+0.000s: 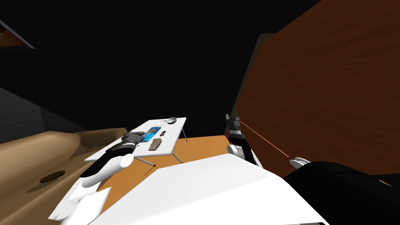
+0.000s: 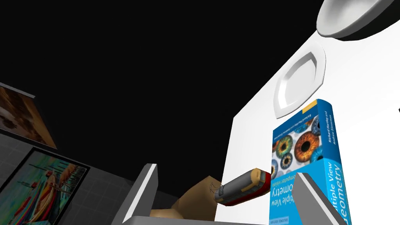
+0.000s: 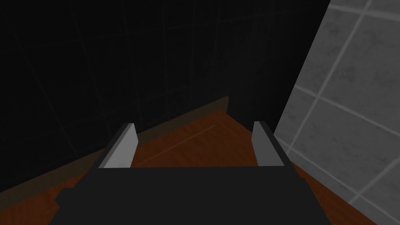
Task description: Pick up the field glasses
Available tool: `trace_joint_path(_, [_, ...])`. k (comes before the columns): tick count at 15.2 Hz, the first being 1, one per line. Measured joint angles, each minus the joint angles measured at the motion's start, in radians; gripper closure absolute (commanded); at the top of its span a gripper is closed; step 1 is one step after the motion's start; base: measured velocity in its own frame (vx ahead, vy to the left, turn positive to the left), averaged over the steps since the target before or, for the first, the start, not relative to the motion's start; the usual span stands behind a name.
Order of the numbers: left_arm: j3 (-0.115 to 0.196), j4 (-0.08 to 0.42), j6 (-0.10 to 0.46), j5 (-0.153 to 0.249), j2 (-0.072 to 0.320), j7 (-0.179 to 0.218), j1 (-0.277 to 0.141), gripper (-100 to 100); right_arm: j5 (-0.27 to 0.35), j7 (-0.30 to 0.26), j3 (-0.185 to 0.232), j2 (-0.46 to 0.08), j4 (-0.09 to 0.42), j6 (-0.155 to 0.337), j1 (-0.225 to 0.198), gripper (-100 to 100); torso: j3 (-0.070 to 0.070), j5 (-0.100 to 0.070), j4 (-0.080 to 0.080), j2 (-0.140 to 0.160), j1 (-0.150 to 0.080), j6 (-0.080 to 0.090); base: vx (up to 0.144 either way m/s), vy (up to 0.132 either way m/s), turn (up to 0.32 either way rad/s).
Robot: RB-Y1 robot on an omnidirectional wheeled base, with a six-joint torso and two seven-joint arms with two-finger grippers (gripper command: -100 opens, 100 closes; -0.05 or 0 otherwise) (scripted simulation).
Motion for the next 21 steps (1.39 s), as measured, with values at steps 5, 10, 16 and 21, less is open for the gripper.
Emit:
trace_joint_path(5, [0.053, 0.069, 0.1, 0.06, 0.003, 0.027, -0.024, -100, 0.0, 0.0, 0.0, 0.0, 0.0, 0.0, 0.0, 0, -0.001, 0.0, 0.0, -0.002, 0.0, 0.0, 0.111, -0.091, 0.02])
trace_joint_path(10, [0.104, 0.138, 0.198, 0.113, -0.003, 0.055, -0.048, -100, 0.0, 0.0, 0.0, 0.0, 0.0, 0.0, 0.0, 0, -0.002, 0.0, -0.001, -0.004, 0.001, 0.0, 0.138, -0.079, 0.014])
trace_joint_path(16, [0.162, 0.202, 0.314, 0.184, -0.007, 0.088, -0.055, -100, 0.0, 0.0, 0.0, 0.0, 0.0, 0.0, 0.0, 0, -0.002, 0.001, -0.001, -0.004, 0.003, 0.0, 0.127, -0.057, 0.012])
trace_joint_path(21, [0.201, 0.273, 0.393, 0.233, -0.011, 0.111, -0.076, -100, 0.0, 0.0, 0.0, 0.0, 0.0, 0.0, 0.0, 0, -0.002, 0.001, -0.001, -0.003, 0.002, 0.0, 0.119, -0.058, 0.01])
